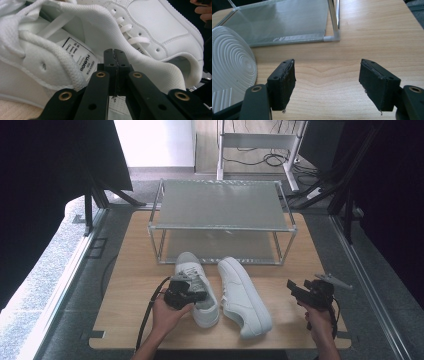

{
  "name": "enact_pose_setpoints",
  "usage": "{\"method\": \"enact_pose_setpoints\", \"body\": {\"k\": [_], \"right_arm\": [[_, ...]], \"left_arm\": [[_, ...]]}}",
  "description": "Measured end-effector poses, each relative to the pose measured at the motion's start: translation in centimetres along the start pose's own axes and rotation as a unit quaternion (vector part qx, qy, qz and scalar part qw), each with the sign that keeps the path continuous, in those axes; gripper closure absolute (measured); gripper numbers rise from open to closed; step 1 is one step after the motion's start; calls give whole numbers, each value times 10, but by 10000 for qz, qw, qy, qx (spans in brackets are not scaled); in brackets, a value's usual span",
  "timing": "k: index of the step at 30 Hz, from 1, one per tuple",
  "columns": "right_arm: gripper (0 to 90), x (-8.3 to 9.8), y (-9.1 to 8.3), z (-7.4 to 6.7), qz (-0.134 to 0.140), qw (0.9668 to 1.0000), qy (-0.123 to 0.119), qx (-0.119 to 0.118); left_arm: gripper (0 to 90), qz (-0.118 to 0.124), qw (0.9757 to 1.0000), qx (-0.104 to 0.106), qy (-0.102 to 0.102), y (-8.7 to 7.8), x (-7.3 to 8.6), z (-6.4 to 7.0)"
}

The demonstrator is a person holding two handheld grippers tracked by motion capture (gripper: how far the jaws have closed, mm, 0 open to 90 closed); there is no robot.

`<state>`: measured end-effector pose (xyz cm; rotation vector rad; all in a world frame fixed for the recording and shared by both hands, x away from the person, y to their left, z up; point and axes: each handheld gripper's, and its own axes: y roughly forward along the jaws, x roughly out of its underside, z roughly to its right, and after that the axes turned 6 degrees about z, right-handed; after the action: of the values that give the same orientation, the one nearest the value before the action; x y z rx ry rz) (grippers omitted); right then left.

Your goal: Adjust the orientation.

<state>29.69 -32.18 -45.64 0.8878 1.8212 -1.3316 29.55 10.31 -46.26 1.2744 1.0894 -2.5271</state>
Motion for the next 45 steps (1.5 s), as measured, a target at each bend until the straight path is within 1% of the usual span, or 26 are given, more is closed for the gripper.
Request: {"method": "enact_pose_setpoints", "body": {"k": [3,4,7,10,13,16,21,23,24,25,27,28,29,31,34,36,38,39,40,41,42,43,44,45], "right_arm": [[297,1,2,-1,-45,10000,-38,-6],[297,1,1,-1,-39,10000,-40,-5],[299,0,-1,1,14,10000,7,23],[299,-1,-4,5,65,10000,50,52],[299,-1,-5,7,64,9999,86,78],[299,-1,-4,8,63,9999,89,73],[299,-1,-2,5,42,10000,60,50],[298,-1,-2,5,23,10000,52,48],[298,-1,0,4,19,10000,67,35],[299,-1,0,4,9,10000,78,36],[299,0,1,3,-10,10000,84,16],[298,-1,1,1,4,10000,95,1],[299,-1,1,0,8,10000,59,-17],[298,-3,0,-5,31,10000,-44,-67],[297,-5,-2,-12,89,9998,-164,-120],[298,-6,-5,-15,132,9996,-198,-132],[298,-6,-7,-16,147,9995,-226,-149],[298,-6,-8,-16,144,9994,-267,-183],[300,-6,-9,-17,131,9991,-316,-236],[301,-6,-10,-18,111,9987,-386,-315],[304,-6,-12,-19,117,9982,-412,-423],[307,-6,-13,-21,118,9975,-393,-569],[311,-6,-15,-24,138,9966,-437,-680],[313,-7,-16,-28,182,9958,-519,-734]], "left_arm": [[900,-20,10000,13,-34,-4,0,-4],[900,-44,9998,153,-112,-8,1,-8],[900,-126,9997,174,-89,-12,1,-9],[900,-180,9996,192,-127,-20,5,-12],[900,-249,9994,145,-176,-28,8,-16],[900,-286,9992,104,-247,-37,9,-24],[898,-228,9990,101,-362,-48,11,-38],[898,-218,9990,70,-384,-50,11,-40],[896,-196,9989,3,-425,-55,11,-44],[895,-183,9988,24,-460,-56,11,-46],[847,-188,9985,200,-477,-55,11,-46],[832,-170,9984,285,-453,-53,11,-44],[825,-221,9983,340,-418,-49,11,-41],[846,-340,9984,286,-339,-43,12,-38],[847,-333,9982,290,-394,-46,12,-41],[824,-296,9983,308,-394,-48,11,-42],[807,-39,9989,328,-340,-60,4,-41],[780,118,9989,360,-289,-65,1,-40],[751,293,9983,423,-261,-70,-2,-39],[713,488,9975,431,-279,-74,-4,-38],[664,698,9965,376,-255,-77,-7,-37],[593,921,9951,270,-218,-79,-8,-36],[530,921,9951,270,-218,-79,-8,-36],[482,1270,9916,176,-193,-82,-10,-37]]}}
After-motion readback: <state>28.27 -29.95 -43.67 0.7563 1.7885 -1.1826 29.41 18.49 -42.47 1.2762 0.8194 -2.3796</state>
